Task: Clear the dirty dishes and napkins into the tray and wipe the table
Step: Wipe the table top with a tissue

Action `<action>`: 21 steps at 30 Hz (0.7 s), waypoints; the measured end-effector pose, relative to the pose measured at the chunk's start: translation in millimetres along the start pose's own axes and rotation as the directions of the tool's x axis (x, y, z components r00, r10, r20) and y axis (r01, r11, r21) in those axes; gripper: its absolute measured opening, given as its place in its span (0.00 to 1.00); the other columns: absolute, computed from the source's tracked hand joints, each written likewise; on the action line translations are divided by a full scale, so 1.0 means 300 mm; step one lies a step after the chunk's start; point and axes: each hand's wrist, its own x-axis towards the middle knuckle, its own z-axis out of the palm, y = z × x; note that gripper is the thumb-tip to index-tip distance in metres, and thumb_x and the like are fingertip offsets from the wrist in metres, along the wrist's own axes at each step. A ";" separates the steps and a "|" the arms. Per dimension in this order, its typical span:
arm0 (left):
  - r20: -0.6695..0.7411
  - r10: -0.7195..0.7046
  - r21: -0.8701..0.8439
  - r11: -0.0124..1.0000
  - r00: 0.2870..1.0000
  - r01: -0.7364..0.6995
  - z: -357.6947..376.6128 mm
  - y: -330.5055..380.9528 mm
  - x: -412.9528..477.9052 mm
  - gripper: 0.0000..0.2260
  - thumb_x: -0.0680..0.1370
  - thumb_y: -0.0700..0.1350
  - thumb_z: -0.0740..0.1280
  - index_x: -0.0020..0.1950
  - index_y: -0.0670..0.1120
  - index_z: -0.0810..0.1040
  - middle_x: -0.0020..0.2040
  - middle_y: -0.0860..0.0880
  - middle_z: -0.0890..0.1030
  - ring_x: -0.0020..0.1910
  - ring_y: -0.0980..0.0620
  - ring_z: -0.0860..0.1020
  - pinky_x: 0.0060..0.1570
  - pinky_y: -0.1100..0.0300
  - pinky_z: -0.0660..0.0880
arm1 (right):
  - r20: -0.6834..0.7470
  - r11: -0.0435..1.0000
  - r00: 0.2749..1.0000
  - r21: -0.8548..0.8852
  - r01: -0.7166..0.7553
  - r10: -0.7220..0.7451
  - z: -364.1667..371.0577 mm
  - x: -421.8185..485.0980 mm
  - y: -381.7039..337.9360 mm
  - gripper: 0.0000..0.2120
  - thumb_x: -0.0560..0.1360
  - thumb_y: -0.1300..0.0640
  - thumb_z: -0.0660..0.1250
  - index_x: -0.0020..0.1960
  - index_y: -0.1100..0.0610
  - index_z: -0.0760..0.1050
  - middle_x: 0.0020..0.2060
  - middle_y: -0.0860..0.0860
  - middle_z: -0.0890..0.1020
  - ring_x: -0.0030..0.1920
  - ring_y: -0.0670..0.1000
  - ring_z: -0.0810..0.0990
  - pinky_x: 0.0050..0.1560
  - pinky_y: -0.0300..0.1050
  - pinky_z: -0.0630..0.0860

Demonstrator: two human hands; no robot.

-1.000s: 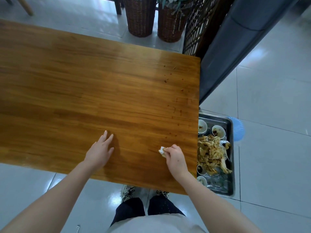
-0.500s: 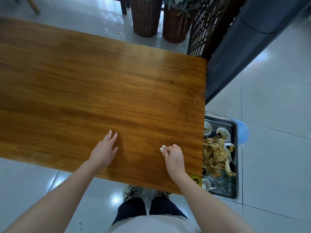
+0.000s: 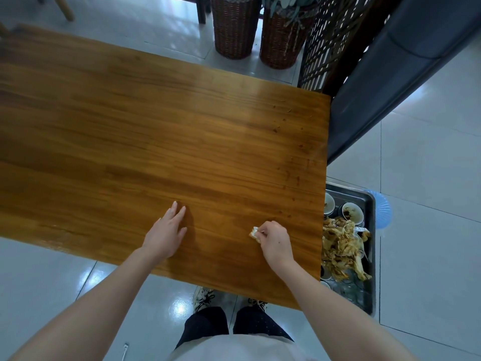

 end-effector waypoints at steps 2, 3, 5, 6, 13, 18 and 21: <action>-0.002 -0.009 0.002 1.000 1.000 0.009 -0.003 -0.004 0.000 0.28 0.82 0.52 0.59 0.79 0.53 0.50 0.80 0.52 0.47 0.76 0.47 0.58 0.69 0.52 0.66 | -0.029 1.000 0.999 -0.003 -0.029 0.029 -0.012 0.017 0.013 0.04 0.76 0.61 0.66 0.44 0.56 0.79 0.40 0.45 0.75 0.41 0.44 0.72 0.39 0.34 0.70; -0.003 -0.011 0.003 1.000 1.000 0.011 -0.005 -0.007 0.000 0.28 0.82 0.52 0.59 0.79 0.53 0.50 0.80 0.52 0.47 0.76 0.47 0.58 0.69 0.52 0.66 | -0.032 0.999 0.999 -0.008 -0.033 0.032 -0.014 0.019 0.016 0.04 0.77 0.61 0.66 0.44 0.55 0.78 0.39 0.45 0.75 0.41 0.44 0.73 0.39 0.34 0.71; -0.005 -0.011 -0.001 1.000 1.000 0.011 -0.007 -0.012 0.000 0.28 0.82 0.51 0.59 0.79 0.53 0.51 0.80 0.52 0.47 0.76 0.47 0.58 0.69 0.52 0.65 | -0.036 0.999 0.999 -0.029 -0.015 0.014 -0.009 0.012 0.014 0.05 0.77 0.61 0.65 0.43 0.56 0.78 0.39 0.46 0.75 0.41 0.46 0.74 0.39 0.37 0.72; -0.005 -0.011 -0.004 1.000 1.000 0.011 -0.007 -0.014 -0.001 0.28 0.82 0.51 0.59 0.79 0.53 0.51 0.80 0.52 0.47 0.76 0.47 0.58 0.70 0.52 0.65 | -0.045 0.999 0.999 -0.031 -0.009 0.008 -0.004 0.003 0.011 0.05 0.77 0.61 0.65 0.44 0.56 0.78 0.38 0.47 0.75 0.41 0.46 0.74 0.40 0.37 0.72; -0.011 0.031 0.005 1.000 0.999 -0.031 -0.002 -0.017 0.002 0.28 0.82 0.51 0.59 0.79 0.53 0.51 0.80 0.52 0.47 0.77 0.48 0.57 0.69 0.53 0.65 | -0.027 0.999 0.998 -0.003 0.049 -0.049 0.051 -0.088 -0.014 0.06 0.77 0.62 0.66 0.51 0.59 0.80 0.44 0.50 0.79 0.45 0.47 0.75 0.45 0.39 0.73; -0.014 0.048 0.002 0.999 0.999 -0.048 -0.002 -0.022 0.003 0.28 0.82 0.51 0.59 0.79 0.53 0.51 0.80 0.52 0.47 0.77 0.48 0.57 0.69 0.53 0.65 | 0.001 1.000 1.000 0.028 -0.001 0.001 0.042 -0.071 -0.007 0.04 0.76 0.61 0.67 0.49 0.57 0.79 0.43 0.49 0.78 0.45 0.48 0.76 0.43 0.40 0.72; -0.018 0.053 0.001 0.999 0.998 -0.053 -0.001 -0.031 0.004 0.28 0.82 0.51 0.59 0.79 0.53 0.51 0.80 0.52 0.47 0.77 0.47 0.58 0.69 0.52 0.65 | -0.024 0.994 0.995 0.047 -0.098 0.099 0.002 -0.016 0.007 0.05 0.76 0.60 0.67 0.51 0.55 0.79 0.44 0.48 0.78 0.45 0.47 0.76 0.44 0.41 0.76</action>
